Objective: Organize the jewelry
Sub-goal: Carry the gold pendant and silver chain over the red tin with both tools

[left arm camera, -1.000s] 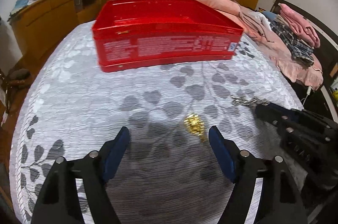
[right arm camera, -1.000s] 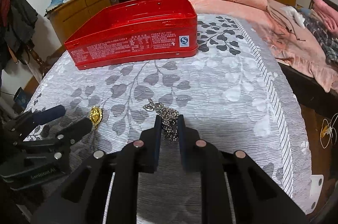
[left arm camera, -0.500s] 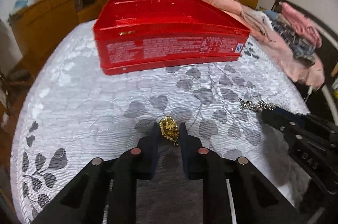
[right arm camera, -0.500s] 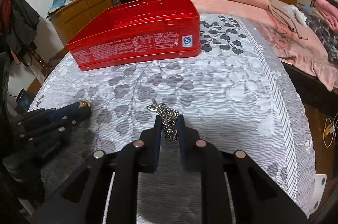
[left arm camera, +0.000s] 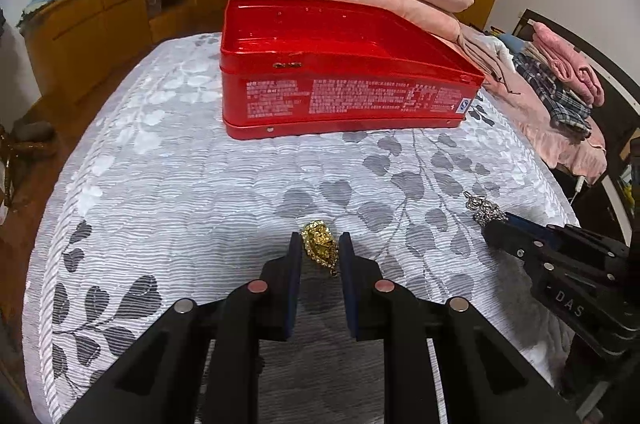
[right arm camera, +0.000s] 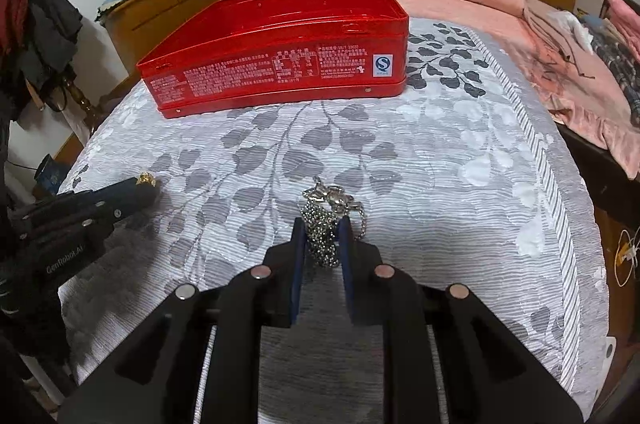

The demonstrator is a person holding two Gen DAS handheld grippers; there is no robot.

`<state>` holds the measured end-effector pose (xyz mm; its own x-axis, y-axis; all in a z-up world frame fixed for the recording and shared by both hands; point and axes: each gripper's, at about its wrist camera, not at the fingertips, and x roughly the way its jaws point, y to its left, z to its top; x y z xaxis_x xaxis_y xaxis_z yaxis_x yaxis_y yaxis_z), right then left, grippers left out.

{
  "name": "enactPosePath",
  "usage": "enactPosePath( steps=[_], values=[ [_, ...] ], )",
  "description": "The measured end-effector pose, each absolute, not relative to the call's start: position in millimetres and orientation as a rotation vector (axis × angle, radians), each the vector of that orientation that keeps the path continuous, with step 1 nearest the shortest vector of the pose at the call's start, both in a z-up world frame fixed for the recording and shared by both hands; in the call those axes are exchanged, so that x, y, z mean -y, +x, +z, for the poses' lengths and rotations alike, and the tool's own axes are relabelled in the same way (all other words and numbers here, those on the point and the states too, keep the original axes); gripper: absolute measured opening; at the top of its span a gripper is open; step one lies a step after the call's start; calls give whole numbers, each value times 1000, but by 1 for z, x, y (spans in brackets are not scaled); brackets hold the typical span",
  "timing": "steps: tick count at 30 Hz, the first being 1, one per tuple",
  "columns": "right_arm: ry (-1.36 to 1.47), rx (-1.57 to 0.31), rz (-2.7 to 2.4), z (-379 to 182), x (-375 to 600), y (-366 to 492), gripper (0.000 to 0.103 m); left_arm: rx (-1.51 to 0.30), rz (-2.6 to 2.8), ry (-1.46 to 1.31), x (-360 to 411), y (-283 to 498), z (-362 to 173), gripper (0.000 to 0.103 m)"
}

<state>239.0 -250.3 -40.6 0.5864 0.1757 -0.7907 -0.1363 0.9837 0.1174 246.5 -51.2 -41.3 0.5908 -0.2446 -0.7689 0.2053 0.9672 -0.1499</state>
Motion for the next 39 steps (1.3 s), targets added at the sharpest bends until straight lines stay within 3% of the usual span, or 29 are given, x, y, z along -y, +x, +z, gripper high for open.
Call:
enactPosePath(
  steps=[4, 8, 39],
  values=[
    [39, -929, 183, -41, 249, 239, 19, -902, -263, -41, 56, 247, -42, 19],
    [38, -927, 179, -41, 249, 238, 13, -899, -265, -41, 57, 247, -41, 19],
    [-19, -763, 213, 32, 227, 240, 13, -751, -248, -58, 48, 255, 20, 18]
  ],
)
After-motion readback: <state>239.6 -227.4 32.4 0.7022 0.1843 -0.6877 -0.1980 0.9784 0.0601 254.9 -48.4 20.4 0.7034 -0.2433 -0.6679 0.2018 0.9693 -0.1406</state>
